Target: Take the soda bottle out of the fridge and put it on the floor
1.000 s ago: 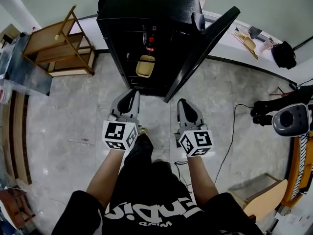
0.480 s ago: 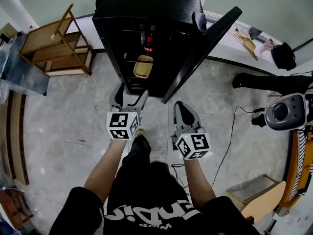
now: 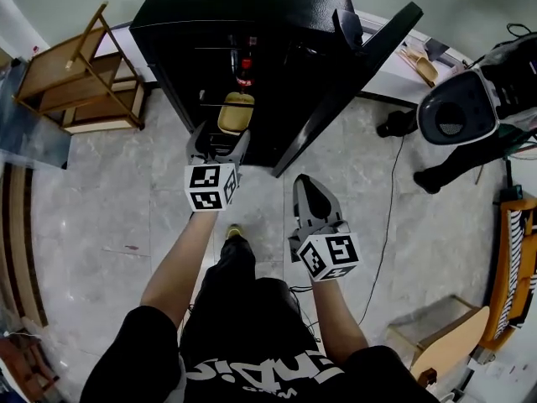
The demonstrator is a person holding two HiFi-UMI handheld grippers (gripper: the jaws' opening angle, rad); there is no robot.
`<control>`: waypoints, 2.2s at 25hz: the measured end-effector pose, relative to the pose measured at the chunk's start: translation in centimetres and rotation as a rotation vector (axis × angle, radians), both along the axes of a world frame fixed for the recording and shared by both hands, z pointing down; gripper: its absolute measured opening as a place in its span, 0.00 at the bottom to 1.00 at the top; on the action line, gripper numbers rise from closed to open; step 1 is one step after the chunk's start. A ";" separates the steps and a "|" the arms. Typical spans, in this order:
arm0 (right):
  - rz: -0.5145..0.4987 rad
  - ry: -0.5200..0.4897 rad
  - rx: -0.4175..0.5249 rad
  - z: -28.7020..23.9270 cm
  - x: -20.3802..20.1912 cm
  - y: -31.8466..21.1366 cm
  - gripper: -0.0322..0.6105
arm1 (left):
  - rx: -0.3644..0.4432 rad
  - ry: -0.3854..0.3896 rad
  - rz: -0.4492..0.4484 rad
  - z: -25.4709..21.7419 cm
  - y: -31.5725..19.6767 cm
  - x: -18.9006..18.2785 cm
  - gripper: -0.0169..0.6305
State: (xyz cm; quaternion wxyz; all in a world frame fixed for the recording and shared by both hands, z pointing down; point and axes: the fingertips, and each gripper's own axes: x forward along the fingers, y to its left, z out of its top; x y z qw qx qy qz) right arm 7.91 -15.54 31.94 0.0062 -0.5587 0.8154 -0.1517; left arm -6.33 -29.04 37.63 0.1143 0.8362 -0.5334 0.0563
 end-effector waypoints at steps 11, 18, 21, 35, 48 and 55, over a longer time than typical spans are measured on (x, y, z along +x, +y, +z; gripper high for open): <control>0.027 -0.019 -0.021 4.8 -0.4 -3.4 0.09 | -0.026 -0.019 0.039 6.9 -9.4 2.3 0.61; 0.050 -0.024 -0.056 7.2 -0.4 -4.3 0.09 | -0.048 -0.046 0.032 10.2 -15.1 3.0 0.61; 0.060 -0.030 -0.066 7.9 0.0 -4.6 0.09 | -0.048 -0.059 0.045 11.2 -17.2 4.0 0.61; 0.063 -0.035 -0.126 10.6 1.1 -3.7 0.09 | -0.079 -0.132 0.096 13.1 -22.8 6.0 0.61; 0.068 -0.029 -0.125 11.4 2.6 -3.6 0.09 | -0.065 -0.142 0.038 13.3 -21.5 5.0 0.50; 0.053 -0.016 -0.120 10.2 2.8 -2.2 0.09 | -0.056 -0.136 0.079 11.7 -16.4 4.4 0.50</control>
